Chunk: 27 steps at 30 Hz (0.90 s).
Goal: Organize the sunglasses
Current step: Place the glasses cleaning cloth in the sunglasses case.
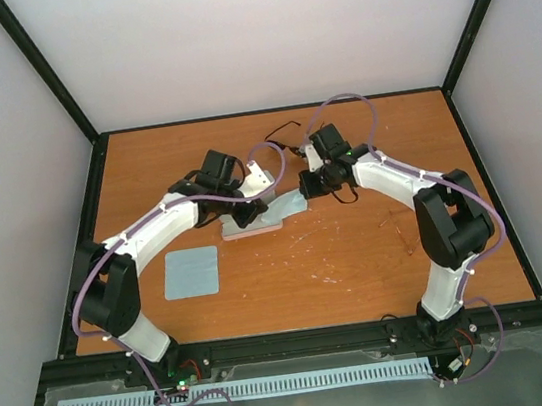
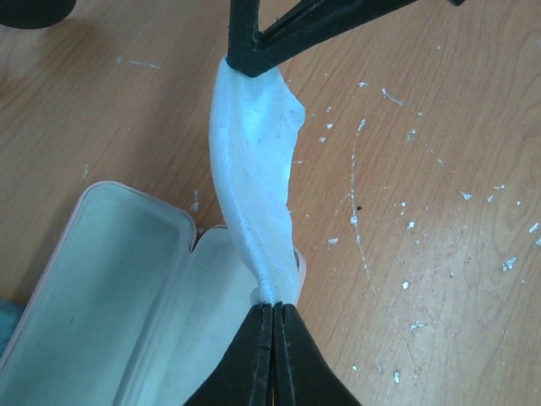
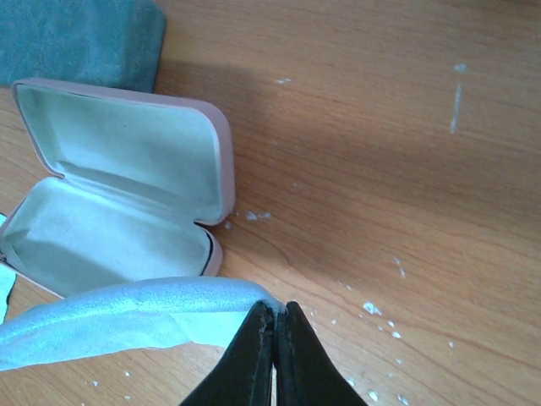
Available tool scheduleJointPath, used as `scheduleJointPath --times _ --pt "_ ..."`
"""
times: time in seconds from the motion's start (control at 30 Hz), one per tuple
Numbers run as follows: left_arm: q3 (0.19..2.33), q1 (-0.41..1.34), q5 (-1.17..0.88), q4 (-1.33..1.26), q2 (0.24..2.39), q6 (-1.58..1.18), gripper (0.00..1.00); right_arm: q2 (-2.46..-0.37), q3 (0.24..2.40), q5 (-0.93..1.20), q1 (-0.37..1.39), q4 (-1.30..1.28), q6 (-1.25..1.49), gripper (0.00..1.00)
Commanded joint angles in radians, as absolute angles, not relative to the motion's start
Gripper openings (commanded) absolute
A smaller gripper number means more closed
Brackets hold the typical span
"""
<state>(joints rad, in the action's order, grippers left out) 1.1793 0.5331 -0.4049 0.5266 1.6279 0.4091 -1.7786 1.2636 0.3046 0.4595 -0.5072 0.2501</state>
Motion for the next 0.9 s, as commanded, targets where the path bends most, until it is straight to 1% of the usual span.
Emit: scheduleJointPath --times 0.0,0.27,0.57,0.87 --pt "1.150 0.507 -0.392 0.513 1.588 0.396 0.01 -1.830 1.324 0.318 0.496 -0.530 0.239 0.03" --pt "1.101 0.463 -0.399 0.500 1.572 0.399 0.01 -1.912 1.407 0.326 0.534 -0.541 0.245 0.03" --pt "1.082 0.358 -0.416 0.485 1.598 0.445 0.01 -1.987 1.488 0.332 0.540 -0.561 0.247 0.03" --pt "1.074 0.347 -0.440 0.463 1.655 0.453 0.01 -2.082 1.587 0.358 0.553 -0.581 0.249 0.03"
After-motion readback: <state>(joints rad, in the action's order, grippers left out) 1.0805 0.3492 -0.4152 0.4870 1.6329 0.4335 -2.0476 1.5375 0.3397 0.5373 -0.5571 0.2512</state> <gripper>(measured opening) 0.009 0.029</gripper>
